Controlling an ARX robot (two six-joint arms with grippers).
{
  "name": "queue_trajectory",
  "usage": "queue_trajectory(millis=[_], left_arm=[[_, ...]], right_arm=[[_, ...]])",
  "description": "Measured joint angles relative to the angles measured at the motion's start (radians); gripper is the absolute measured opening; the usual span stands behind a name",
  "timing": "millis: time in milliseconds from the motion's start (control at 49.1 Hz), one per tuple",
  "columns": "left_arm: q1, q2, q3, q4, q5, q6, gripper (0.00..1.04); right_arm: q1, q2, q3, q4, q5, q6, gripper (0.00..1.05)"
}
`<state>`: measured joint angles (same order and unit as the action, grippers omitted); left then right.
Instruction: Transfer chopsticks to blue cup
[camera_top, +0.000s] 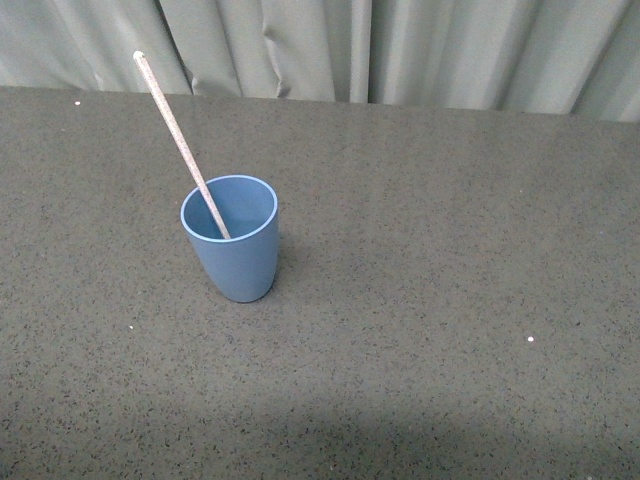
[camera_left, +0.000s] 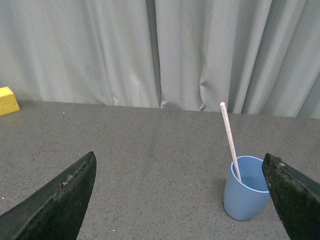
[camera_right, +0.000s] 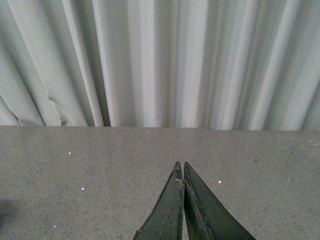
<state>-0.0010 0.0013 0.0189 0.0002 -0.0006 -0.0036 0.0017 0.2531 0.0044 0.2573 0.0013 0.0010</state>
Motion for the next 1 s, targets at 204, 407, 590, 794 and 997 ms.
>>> queue_trajectory(millis=[204,407,590,794,997], left_arm=[[0.0,0.0,0.0,0.0,0.0,0.0,0.98],[0.0,0.0,0.0,0.0,0.0,0.0,0.98],[0.0,0.0,0.0,0.0,0.0,0.0,0.98],[0.0,0.0,0.0,0.0,0.0,0.0,0.98],[0.0,0.0,0.0,0.0,0.0,0.0,0.98]], right_arm=[[0.0,-0.054,0.0,-0.055,0.0,0.0,0.01],[0.0,-0.219,0.001,-0.249,-0.002,0.0,0.01],[0.0,-0.248,0.001,-0.256,-0.003,0.0,0.01],[0.0,-0.249,0.001,-0.256,-0.003,-0.001,0.26],[0.0,-0.249,0.001,-0.256,-0.003,-0.001,0.61]])
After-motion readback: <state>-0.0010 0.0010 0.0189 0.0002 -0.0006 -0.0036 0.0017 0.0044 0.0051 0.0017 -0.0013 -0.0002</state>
